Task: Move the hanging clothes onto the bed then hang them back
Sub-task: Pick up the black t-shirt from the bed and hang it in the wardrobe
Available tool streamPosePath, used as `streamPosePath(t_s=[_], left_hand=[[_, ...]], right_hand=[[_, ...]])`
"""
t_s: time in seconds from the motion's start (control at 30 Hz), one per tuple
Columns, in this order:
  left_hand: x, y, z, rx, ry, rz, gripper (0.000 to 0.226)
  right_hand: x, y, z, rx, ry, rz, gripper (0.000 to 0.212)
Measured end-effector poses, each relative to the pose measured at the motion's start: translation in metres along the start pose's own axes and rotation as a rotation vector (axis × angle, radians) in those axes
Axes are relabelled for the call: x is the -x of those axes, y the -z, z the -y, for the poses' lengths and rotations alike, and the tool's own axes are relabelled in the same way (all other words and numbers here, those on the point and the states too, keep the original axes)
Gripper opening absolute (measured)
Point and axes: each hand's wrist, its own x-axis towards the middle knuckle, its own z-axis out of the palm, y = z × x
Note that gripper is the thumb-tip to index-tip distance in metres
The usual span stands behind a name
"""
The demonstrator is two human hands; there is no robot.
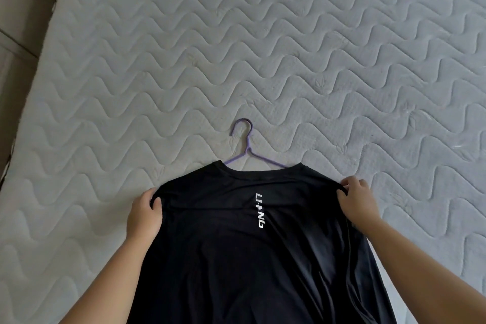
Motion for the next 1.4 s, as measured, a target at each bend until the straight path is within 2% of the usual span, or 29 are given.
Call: streamPosePath(t_s=[0.13, 0.3, 0.4, 0.6, 0.77, 0.93, 1.17, 1.3, 1.4], left_hand=[[0.001, -0.003, -0.003, 0.04, 0.099, -0.012, 0.036], [0.043, -0.016, 0.008, 0.014, 0.185, 0.014, 0.034], [0.092, -0.024, 0.032, 0.014, 0.286, 0.059, 0.034], [0.206, -0.015, 0.073, -0.016, 0.419, 0.12, 0.032], [0.282, 0.014, 0.091, 0.018, 0.431, 0.076, 0.034], [0.347, 0.05, 0.094, 0.052, 0.386, 0.012, 0.036], [0.428, 0.1, 0.087, 0.053, 0.199, -0.097, 0.03], [0.459, 0.128, 0.085, 0.089, 0.07, -0.195, 0.021], [0.473, 0.148, 0.084, 0.147, -0.005, -0.259, 0.018]], right_hand=[[-0.003, 0.002, -0.009, -0.035, -0.049, 0.066, 0.031], [0.03, -0.006, -0.03, -0.156, -0.178, 0.069, 0.03], [0.072, -0.012, -0.058, -0.2, -0.277, 0.065, 0.032], [0.163, -0.005, -0.125, -0.403, -0.51, 0.176, 0.023], [0.227, 0.01, -0.153, -0.486, -0.542, 0.21, 0.027], [0.278, 0.041, -0.154, -0.47, -0.457, 0.203, 0.022], [0.326, 0.116, -0.14, -0.2, -0.12, 0.174, 0.023], [0.342, 0.151, -0.131, -0.085, 0.043, 0.113, 0.033], [0.357, 0.168, -0.122, -0.032, 0.123, 0.103, 0.021]])
